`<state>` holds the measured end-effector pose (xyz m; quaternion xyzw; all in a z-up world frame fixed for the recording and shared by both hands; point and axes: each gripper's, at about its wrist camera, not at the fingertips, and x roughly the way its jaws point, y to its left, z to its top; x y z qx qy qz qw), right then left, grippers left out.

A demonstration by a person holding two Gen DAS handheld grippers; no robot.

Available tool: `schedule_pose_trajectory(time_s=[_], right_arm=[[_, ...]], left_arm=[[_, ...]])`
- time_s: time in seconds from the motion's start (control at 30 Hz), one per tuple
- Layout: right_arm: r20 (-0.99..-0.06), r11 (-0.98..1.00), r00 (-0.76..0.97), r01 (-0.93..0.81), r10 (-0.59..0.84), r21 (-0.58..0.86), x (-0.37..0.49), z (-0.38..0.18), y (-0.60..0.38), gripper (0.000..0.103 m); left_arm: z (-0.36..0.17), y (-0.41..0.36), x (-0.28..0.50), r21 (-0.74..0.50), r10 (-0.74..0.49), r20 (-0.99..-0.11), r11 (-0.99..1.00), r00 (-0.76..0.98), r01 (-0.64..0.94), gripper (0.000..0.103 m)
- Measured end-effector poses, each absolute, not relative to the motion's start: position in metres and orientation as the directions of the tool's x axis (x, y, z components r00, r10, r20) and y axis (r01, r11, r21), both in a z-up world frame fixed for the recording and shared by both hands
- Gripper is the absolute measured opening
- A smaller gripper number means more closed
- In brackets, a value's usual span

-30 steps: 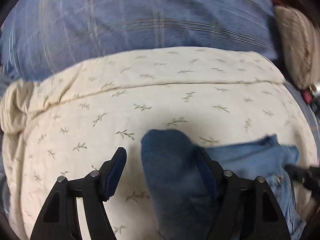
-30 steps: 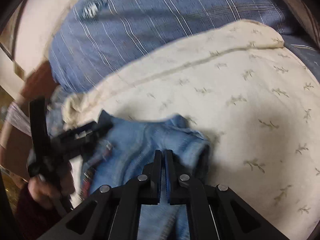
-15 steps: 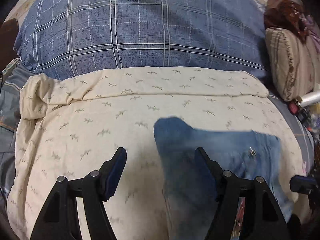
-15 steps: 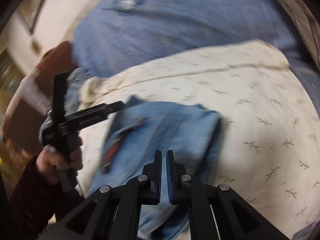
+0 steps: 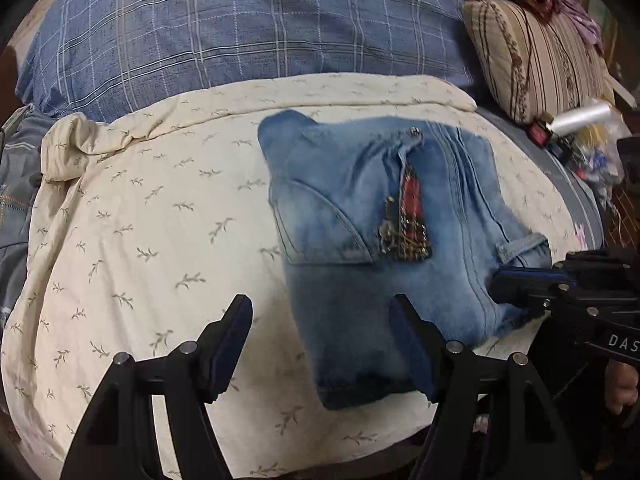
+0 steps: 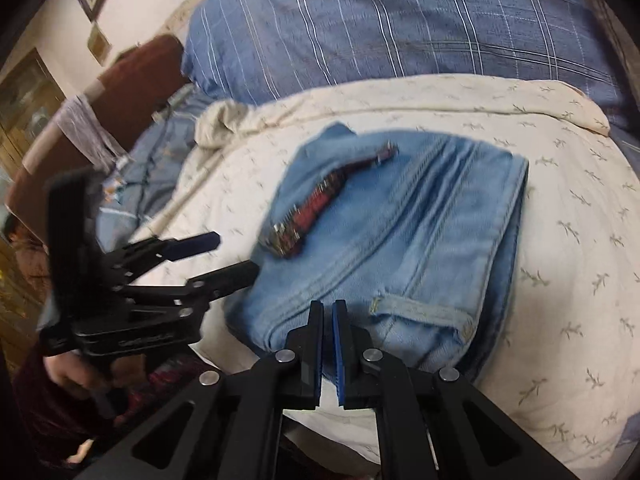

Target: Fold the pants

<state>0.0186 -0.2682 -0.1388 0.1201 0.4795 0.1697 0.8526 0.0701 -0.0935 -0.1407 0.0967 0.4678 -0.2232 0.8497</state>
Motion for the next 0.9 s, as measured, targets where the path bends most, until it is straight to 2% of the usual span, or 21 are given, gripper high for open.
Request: schedule_pose_trajectory(time_s=[0.37, 0.5, 0.63, 0.9], right_arm=[[-0.797, 0.912, 0.448, -0.14, 0.405, 0.385, 0.014, -0.162, -0.269, 0.007], [-0.802, 0.904, 0.425, -0.117, 0.419, 0.41, 0.014, -0.175, -0.27, 0.007], [-0.789, 0.893, 0.429, -0.115, 0.44, 0.435, 0.012, -0.181, -0.274, 0.007], [-0.753, 0.855, 0.43, -0.101, 0.498, 0.508, 0.008, -0.185, -0.285, 0.006]], left_arm=[[-0.153, -0.094, 0.058, 0.007, -0.267, -0.833, 0.87, 0.484, 0.492, 0.073], [-0.161, -0.093, 0.059, 0.001, -0.264, -0.834, 0.878, 0.484, 0.479, 0.079], [-0.166, -0.09, 0.063, -0.018, -0.263, -0.839, 0.889, 0.477, 0.458, 0.085], [-0.161, -0.094, 0.061, 0.014, -0.229, -0.84, 0.898, 0.493, 0.44, 0.085]])
